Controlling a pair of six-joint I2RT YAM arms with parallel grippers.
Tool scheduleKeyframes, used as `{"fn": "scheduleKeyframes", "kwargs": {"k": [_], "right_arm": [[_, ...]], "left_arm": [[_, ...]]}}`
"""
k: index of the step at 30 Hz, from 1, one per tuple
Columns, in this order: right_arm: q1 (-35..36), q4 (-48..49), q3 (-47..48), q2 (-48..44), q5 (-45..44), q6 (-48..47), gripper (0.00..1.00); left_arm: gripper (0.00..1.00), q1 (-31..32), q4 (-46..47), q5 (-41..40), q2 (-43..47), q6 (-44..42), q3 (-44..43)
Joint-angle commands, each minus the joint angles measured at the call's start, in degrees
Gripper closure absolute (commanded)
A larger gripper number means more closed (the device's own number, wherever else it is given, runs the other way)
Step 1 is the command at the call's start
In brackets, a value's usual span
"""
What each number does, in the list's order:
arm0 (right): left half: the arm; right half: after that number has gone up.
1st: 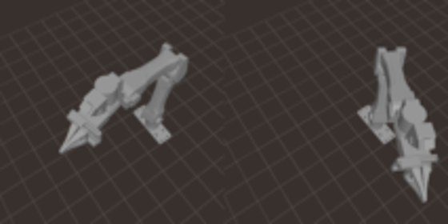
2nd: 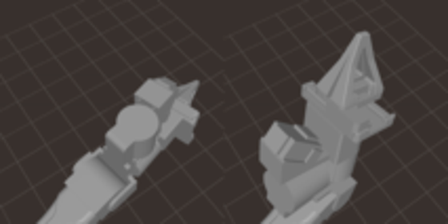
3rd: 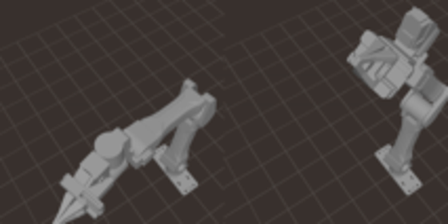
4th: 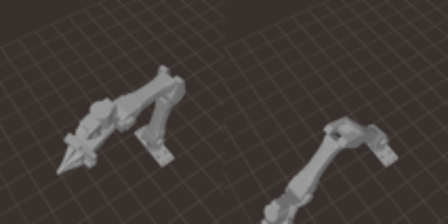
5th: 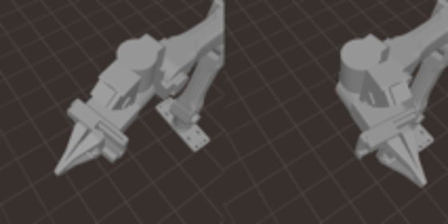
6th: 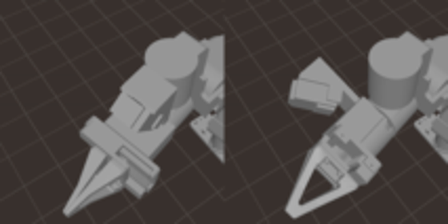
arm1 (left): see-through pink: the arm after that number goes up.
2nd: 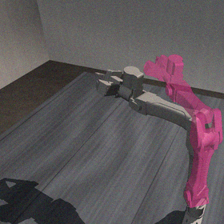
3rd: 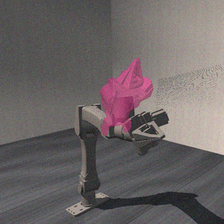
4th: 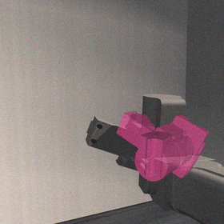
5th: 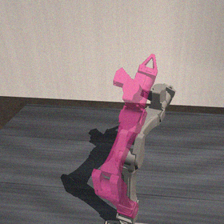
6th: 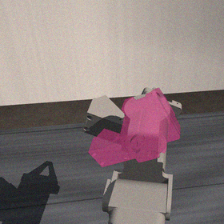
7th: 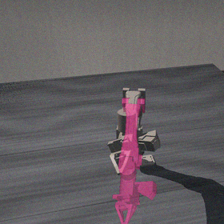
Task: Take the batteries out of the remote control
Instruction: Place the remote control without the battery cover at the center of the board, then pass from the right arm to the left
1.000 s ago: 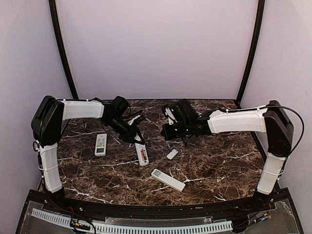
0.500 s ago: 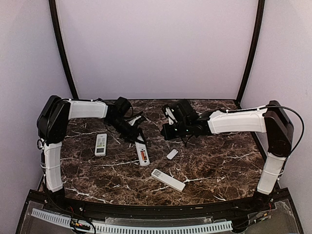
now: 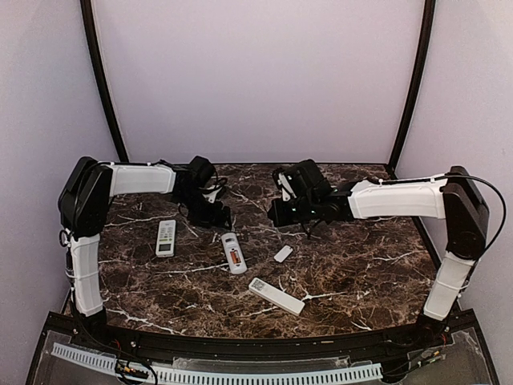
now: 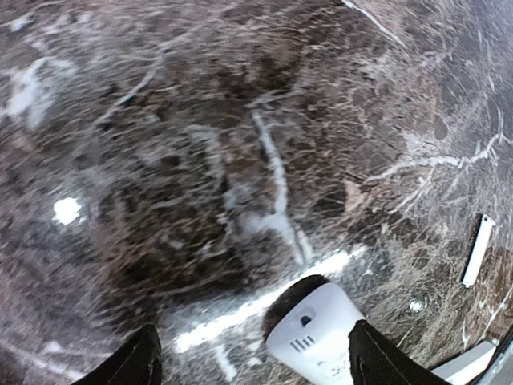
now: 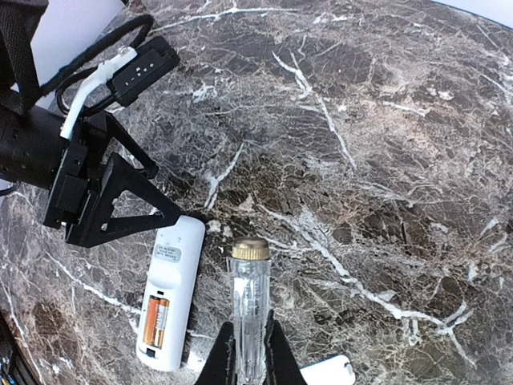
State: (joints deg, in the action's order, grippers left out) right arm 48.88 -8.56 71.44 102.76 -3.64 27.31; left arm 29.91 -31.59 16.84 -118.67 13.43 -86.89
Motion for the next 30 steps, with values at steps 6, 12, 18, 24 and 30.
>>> {"fn": "scheduleKeyframes", "kwargs": {"k": [6,12,18,24,30], "right_arm": [[-0.3,0.3,3.1,-6.3,-0.4,4.0,1.0],[-0.3,1.2,5.3,-9.9,-1.0,4.4,0.98],[-0.3,3.6,7.8,-11.0,0.8,4.6,0.98],[0.1,5.5,8.2,-11.5,1.7,5.2,0.98],[0.8,5.1,7.7,-11.9,0.8,5.5,0.97]], "left_arm": [[0.02,0.6,22.9,-3.9,24.1,13.2,17.1],[0.01,5.9,41.0,0.0,34.4,27.4,26.3],[0.03,12.7,54.1,1.5,34.8,37.0,29.4],[0.11,15.2,57.0,4.0,30.3,39.1,27.0],[0.32,15.5,58.6,6.1,26.8,41.2,25.5]]}}
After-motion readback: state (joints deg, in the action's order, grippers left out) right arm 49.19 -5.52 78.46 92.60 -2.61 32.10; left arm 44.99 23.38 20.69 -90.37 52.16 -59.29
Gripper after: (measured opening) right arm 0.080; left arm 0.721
